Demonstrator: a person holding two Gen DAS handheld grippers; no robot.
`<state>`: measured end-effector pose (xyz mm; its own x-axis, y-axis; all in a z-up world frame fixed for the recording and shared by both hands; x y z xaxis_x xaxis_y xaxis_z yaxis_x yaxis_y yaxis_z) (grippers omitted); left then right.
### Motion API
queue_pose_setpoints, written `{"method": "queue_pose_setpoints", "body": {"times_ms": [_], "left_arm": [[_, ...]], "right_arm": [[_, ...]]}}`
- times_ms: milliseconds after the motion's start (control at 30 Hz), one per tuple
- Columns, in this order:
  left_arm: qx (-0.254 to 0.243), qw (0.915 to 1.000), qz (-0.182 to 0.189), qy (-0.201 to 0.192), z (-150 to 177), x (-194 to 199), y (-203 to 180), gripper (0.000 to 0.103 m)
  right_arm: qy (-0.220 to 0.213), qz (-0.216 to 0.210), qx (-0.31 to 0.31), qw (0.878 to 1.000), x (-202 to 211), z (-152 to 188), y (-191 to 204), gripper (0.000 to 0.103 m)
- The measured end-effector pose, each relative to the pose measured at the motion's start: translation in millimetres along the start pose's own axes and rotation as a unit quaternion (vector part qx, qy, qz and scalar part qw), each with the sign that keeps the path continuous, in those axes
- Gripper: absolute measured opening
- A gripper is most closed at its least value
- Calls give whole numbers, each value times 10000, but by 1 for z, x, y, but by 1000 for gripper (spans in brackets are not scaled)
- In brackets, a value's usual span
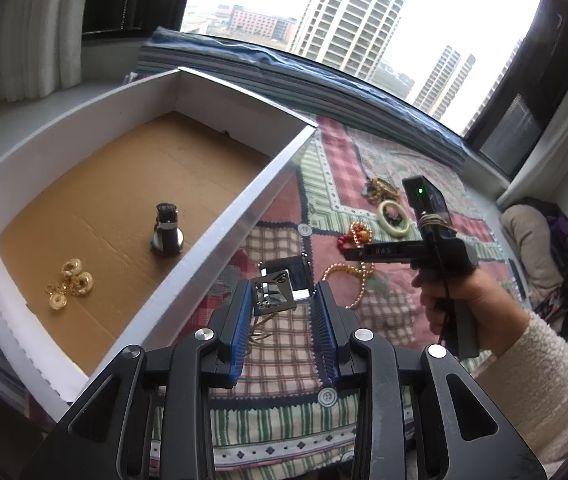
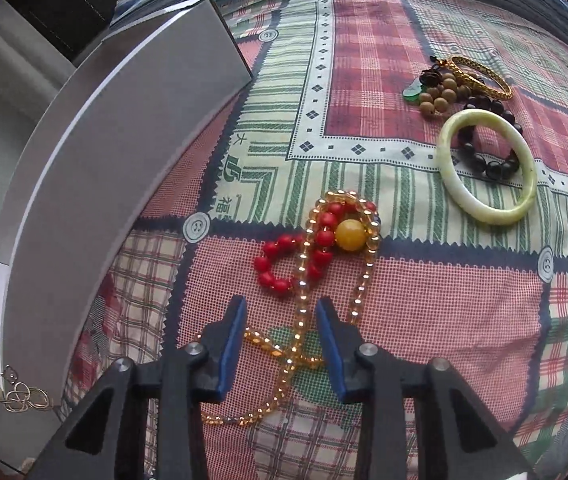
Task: Organize jewelry
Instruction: 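Grasp the amber bead necklace with the right gripper while the left gripper holds the pendant, then lower the pendant with the left gripper while the right gripper lowers the necklace into the box, then open both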
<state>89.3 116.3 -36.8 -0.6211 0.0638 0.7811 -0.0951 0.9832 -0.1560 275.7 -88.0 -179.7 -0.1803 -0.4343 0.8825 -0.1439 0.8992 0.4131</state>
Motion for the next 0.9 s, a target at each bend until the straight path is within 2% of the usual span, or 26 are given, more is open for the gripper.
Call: {"method": "queue_pose_setpoints", "body": {"times_ms": [33,67,100,267,433,600,767,900], "left_arm": [[14,10000,-4,10,0,-1,1,31],[24,10000,-5,23,1,-1,2,31],[36,10000,-5,33,1,-1,3,31],[39,10000,74,24,-1,8,5,31],[54,9996,242,-95,-19,30,9,31],[120,9990,343,-268,-45,61,23,31],[258,9984,62,-502,-69,82,51,31],[413,9971,-265,-578,-82,83,78,31]], "right_arm": [[-38,104,74,9999,-2,0,1,28],[-71,223,148,9996,-1,0,2,14],[-99,222,138,9996,0,0,1,8],[-585,-174,113,9981,52,7,6,8],[-1158,-362,581,9909,129,0,45,8],[-1693,-486,1112,9781,194,-19,95,8],[-2025,-691,1688,9622,233,-36,152,8],[-2069,-849,1911,9558,240,-56,191,8]]}}
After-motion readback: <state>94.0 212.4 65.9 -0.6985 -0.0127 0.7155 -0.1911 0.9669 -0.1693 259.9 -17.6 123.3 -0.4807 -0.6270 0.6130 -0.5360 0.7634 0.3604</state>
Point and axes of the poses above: each gripper's, at about its wrist camera, not at the fingertips, and x roughly against the way its jaws point, y to its left, z to its underside, the point moved 4 cm from there along -x, roughly the way its jaws point, and after that the axes turned 12 degrees about -z, right-handed, at the moved point
